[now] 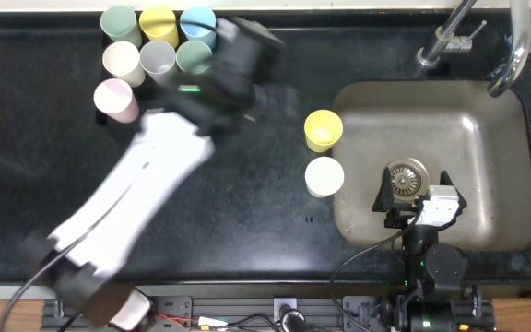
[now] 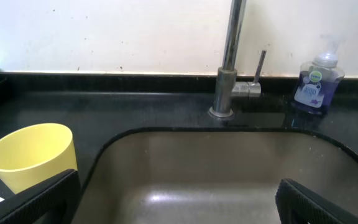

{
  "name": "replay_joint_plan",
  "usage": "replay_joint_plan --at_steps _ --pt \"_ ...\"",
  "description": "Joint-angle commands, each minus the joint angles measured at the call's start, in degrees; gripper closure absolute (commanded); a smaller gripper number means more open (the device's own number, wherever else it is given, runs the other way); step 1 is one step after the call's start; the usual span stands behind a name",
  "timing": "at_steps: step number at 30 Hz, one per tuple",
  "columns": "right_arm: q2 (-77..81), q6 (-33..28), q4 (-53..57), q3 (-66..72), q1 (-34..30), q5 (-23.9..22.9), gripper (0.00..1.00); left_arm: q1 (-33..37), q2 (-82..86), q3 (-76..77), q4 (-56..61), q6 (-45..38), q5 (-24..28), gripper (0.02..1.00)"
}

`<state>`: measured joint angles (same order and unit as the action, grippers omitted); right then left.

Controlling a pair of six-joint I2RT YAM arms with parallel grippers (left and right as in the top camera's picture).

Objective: Store Cups

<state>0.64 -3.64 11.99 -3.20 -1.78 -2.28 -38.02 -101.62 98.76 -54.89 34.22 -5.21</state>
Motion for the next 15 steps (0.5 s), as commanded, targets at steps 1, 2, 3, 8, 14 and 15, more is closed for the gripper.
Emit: replay_joint_plan --at_steps 1,2,3,8,14,15 --pt "-0.44 0.26 -0.50 -0.15 0.26 0.37 0.005 -3.78 -4.55 -0.37 -0.26 3.82 -0.87 0.018" --pt "-0.46 0.26 -0.50 -0.15 0.26 0.37 0.005 -3.87 -5.53 -0.37 0.09 3.82 -0.39 0.018" --pt "-0.46 0.26 -0.50 -0.15 0.26 0.37 0.005 -3.87 -6.27 -0.37 0.55 3.82 0.26 0.018" --pt "-0.46 0.26 -0.50 -0.15 0.26 0.37 0.005 -3.72 -10.10 -0.37 4.42 3.82 2.86 0.018" --pt "-0.46 0.26 -0.50 -0.15 0.26 0.37 0.007 -3.34 -13.14 -0.31 5.20 5.11 4.76 0.018" --pt "-0.44 0.26 -0.50 -0.15 0.26 0.37 0.005 -3.34 -13.62 -0.26 5.35 5.27 5.05 0.018"
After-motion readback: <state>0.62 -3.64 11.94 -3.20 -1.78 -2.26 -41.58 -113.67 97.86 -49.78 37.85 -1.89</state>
